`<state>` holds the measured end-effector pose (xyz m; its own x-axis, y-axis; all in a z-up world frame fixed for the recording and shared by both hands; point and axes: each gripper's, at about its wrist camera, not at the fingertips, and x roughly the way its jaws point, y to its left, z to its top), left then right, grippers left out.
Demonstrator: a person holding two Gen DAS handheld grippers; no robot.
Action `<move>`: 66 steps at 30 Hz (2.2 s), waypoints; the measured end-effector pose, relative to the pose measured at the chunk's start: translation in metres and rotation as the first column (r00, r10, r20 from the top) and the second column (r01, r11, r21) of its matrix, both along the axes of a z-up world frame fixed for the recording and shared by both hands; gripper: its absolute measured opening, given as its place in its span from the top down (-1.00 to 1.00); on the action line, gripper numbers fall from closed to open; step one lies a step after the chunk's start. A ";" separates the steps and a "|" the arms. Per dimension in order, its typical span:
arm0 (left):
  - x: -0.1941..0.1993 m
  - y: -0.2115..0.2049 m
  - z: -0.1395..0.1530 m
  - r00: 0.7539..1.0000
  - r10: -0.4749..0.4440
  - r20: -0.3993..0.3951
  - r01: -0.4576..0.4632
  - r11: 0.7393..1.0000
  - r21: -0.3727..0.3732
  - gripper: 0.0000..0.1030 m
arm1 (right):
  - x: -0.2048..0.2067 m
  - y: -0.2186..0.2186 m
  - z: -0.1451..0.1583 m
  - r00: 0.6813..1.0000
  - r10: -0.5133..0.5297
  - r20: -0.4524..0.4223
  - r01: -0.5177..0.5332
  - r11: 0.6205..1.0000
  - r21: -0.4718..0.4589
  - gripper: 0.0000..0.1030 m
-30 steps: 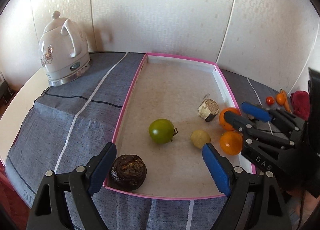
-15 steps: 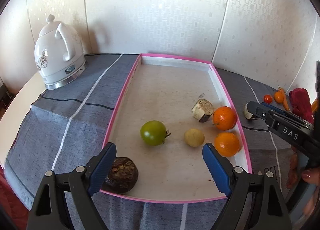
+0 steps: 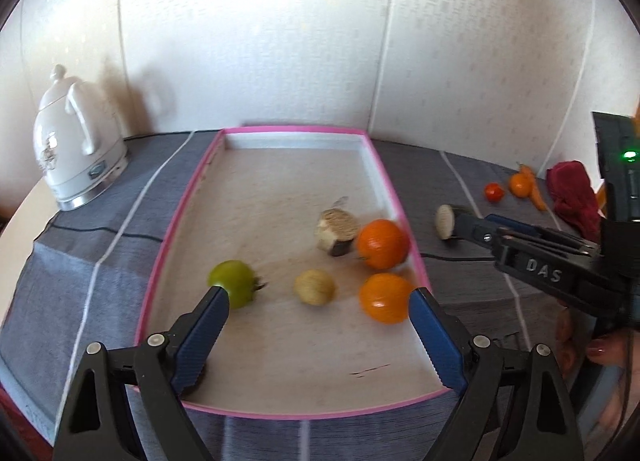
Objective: Organize fruits
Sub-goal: 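Move the left tool to the dark eggplant slice while right approaches the red tomato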
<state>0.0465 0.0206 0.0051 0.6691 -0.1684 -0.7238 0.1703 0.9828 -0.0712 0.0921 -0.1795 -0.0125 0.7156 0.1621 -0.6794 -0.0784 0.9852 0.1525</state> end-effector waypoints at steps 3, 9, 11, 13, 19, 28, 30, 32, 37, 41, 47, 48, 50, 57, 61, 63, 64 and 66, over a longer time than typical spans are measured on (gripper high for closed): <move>0.000 -0.010 0.000 1.000 -0.021 0.004 0.021 1.000 0.004 -0.79 | 0.000 -0.007 -0.001 1.000 -0.014 -0.013 0.014 1.000 -0.001 0.11; 0.001 -0.031 -0.002 0.997 -0.073 0.011 0.073 0.997 0.016 -0.79 | -0.007 -0.032 0.000 0.998 -0.052 -0.036 0.052 0.999 0.016 0.11; 0.002 -0.038 -0.003 0.996 -0.087 0.016 0.087 0.996 0.021 -0.79 | -0.008 -0.043 0.000 0.996 -0.076 -0.044 0.077 0.997 0.012 0.11; 0.003 -0.046 -0.002 0.995 -0.100 0.029 0.099 0.995 0.025 -0.79 | -0.008 -0.053 0.000 0.994 -0.099 -0.050 0.099 0.995 0.014 0.11; 0.007 -0.071 -0.006 0.988 -0.147 0.054 0.146 0.989 0.036 -0.82 | -0.006 -0.091 0.000 0.979 -0.189 -0.077 0.195 0.978 0.078 0.11; 0.025 -0.103 -0.015 0.984 -0.171 0.051 0.169 0.985 0.044 -0.82 | 0.001 -0.129 0.007 0.964 -0.259 -0.065 0.265 0.958 0.108 0.11; 0.031 -0.110 -0.014 0.985 -0.162 0.058 0.159 0.986 0.040 -0.82 | 0.004 -0.134 0.008 0.968 -0.247 -0.045 0.251 0.960 0.126 0.11; 0.037 -0.115 -0.014 0.986 -0.152 0.061 0.150 0.988 0.040 -0.82 | 0.012 -0.132 0.008 0.975 -0.222 -0.025 0.223 0.966 0.127 0.11; 0.050 -0.121 -0.020 0.990 -0.139 0.034 0.138 0.990 0.016 -0.82 | 0.035 -0.113 0.006 0.988 -0.154 0.021 0.154 0.988 0.018 0.11; 0.057 -0.121 -0.021 0.988 -0.154 0.021 0.154 0.988 0.010 -0.77 | 0.056 -0.109 -0.003 0.990 -0.139 0.015 0.140 0.989 -0.051 0.11; 0.064 -0.117 -0.022 0.987 -0.158 0.009 0.158 0.987 0.002 -0.71 | 0.075 -0.120 -0.018 0.987 -0.149 -0.054 0.149 0.989 -0.005 0.21; 0.066 -0.117 -0.023 0.988 -0.154 0.001 0.154 0.988 -0.006 -0.71 | 0.076 -0.121 -0.018 0.986 -0.156 -0.052 0.156 0.988 -0.007 0.28; 0.069 -0.118 -0.025 0.990 -0.144 -0.002 0.144 0.990 -0.002 -0.70 | 0.076 -0.120 -0.018 0.986 -0.157 -0.054 0.157 0.987 -0.021 0.35; 0.066 -0.122 -0.021 0.988 -0.151 0.020 0.151 0.988 0.003 -0.58 | 0.072 -0.119 -0.019 0.977 -0.206 -0.054 0.205 0.978 -0.033 0.39; 0.069 -0.132 -0.024 0.986 -0.164 0.020 0.163 0.986 0.036 -0.45 | 0.065 -0.121 -0.020 0.974 -0.222 -0.054 0.221 0.975 -0.024 0.39; 0.074 -0.137 -0.025 0.986 -0.168 0.015 0.167 0.985 0.040 -0.37 | 0.062 -0.121 -0.020 0.973 -0.223 -0.056 0.222 0.975 -0.029 0.39; 0.076 -0.140 -0.026 0.985 -0.169 0.015 0.168 0.985 0.041 -0.37 | 0.062 -0.121 -0.020 0.973 -0.225 -0.057 0.224 0.974 -0.030 0.39; 0.080 -0.145 -0.028 0.985 -0.172 0.005 0.172 0.984 0.056 -0.34 | 0.061 -0.119 -0.019 0.972 -0.229 -0.056 0.228 0.973 -0.028 0.39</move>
<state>0.1263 -0.1245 -0.0227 0.6408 -0.2417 -0.7286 0.3377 0.9411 -0.0152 0.1530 -0.2989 -0.0318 0.6908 -0.0158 -0.7228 0.1578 0.9790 0.1294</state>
